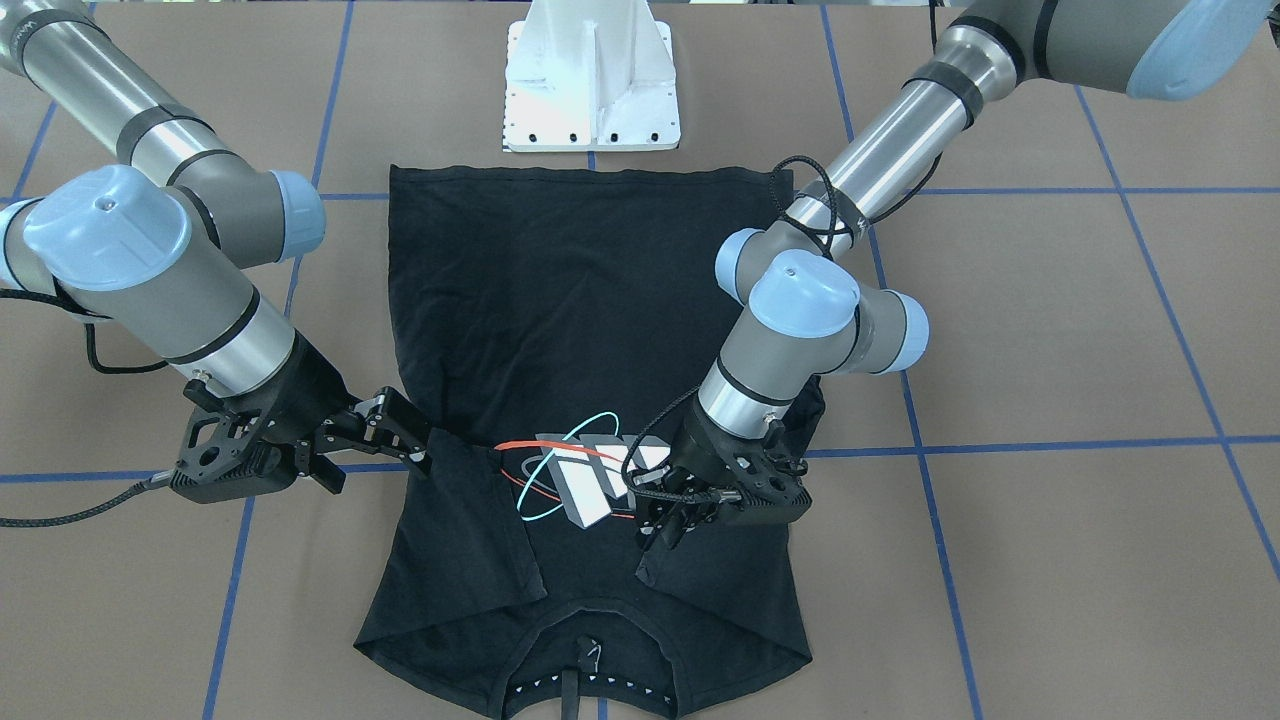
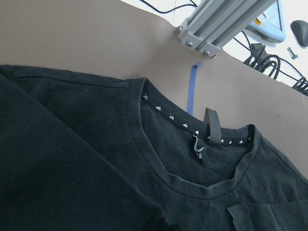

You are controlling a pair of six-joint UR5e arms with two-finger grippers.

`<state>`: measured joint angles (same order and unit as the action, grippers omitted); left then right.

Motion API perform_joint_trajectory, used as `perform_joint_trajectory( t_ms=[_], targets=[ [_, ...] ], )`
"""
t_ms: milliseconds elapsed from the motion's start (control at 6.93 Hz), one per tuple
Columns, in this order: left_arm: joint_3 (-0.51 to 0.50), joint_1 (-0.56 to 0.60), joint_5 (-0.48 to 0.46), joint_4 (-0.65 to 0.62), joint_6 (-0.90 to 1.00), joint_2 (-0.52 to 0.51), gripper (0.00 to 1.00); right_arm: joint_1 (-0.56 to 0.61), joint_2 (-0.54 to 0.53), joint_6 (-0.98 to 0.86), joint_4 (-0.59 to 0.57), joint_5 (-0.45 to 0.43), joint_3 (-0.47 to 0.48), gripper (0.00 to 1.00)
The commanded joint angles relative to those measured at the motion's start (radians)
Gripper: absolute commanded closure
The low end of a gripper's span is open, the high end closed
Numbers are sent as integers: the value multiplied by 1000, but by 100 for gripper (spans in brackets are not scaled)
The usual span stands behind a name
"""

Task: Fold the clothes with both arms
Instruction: 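Fold the held sleeve inward over the shirt body with the left gripper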

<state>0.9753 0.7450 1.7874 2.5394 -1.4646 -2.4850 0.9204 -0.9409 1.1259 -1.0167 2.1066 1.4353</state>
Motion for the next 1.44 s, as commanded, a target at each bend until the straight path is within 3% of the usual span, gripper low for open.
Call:
perform_joint_trajectory(
  t_ms=[0,144,289,433,578,722,1011,1299],
  targets=[
    [143,4,62,36,-54,90,0,-1,2,14,-6,59,7,0],
    [281,4,172,26,-57,207,0,-2,4,17,-41,105,26,0],
    [409,5,206,19,-71,307,0,0,-8,23,-121,113,96,0],
    [542,7,261,-75,-71,384,0,-1,-37,25,-229,136,194,0],
    [689,7,277,-156,-71,473,0,-14,-106,50,-281,154,308,0],
    [791,7,277,-156,-65,598,0,-41,-195,90,-281,161,409,0],
    [916,7,276,-101,-57,789,0,-127,-292,170,-280,159,503,0],
    [924,7,280,72,-65,952,0,-228,-396,172,-269,133,575,0]
  ],
)
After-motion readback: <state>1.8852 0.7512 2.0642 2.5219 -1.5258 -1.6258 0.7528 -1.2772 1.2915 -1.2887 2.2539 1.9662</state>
